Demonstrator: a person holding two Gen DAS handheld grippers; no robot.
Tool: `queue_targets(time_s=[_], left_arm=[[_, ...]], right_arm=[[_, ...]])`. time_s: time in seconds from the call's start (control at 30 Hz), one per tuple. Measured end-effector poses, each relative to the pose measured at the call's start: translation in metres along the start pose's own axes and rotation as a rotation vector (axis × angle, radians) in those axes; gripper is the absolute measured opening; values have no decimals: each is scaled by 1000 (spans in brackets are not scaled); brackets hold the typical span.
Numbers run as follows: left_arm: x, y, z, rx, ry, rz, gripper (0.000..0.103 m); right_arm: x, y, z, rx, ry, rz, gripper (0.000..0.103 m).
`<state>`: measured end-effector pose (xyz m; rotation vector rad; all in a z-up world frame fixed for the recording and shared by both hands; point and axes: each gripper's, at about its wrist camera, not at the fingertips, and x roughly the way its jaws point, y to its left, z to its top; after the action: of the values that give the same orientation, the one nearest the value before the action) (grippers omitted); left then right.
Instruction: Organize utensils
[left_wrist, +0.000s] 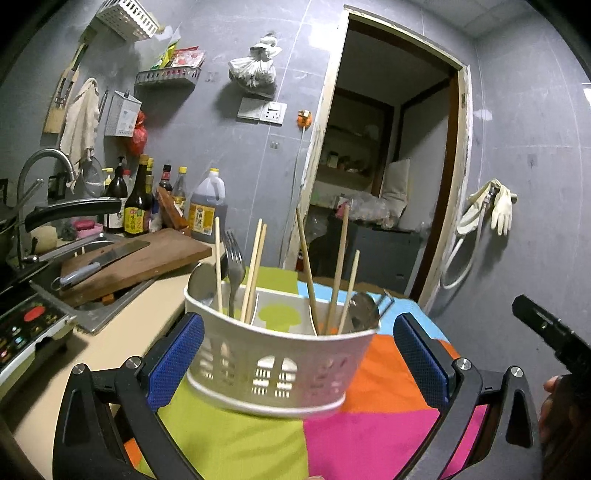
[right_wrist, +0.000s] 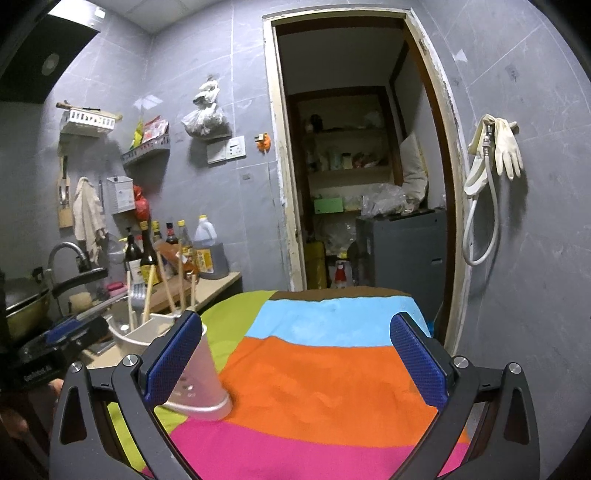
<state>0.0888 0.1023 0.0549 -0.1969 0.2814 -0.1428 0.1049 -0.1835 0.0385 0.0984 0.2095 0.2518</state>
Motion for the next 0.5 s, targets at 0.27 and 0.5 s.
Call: queue_targets(time_s=[0.27, 0.5], left_arm=[[-32, -11, -7, 26, -22, -1, 101], [-62, -24, -15, 74, -42, 9, 101]], right_arm=[[-40, 6, 7, -13, 20, 39, 103], [-74, 11, -6, -36, -7, -13, 103]])
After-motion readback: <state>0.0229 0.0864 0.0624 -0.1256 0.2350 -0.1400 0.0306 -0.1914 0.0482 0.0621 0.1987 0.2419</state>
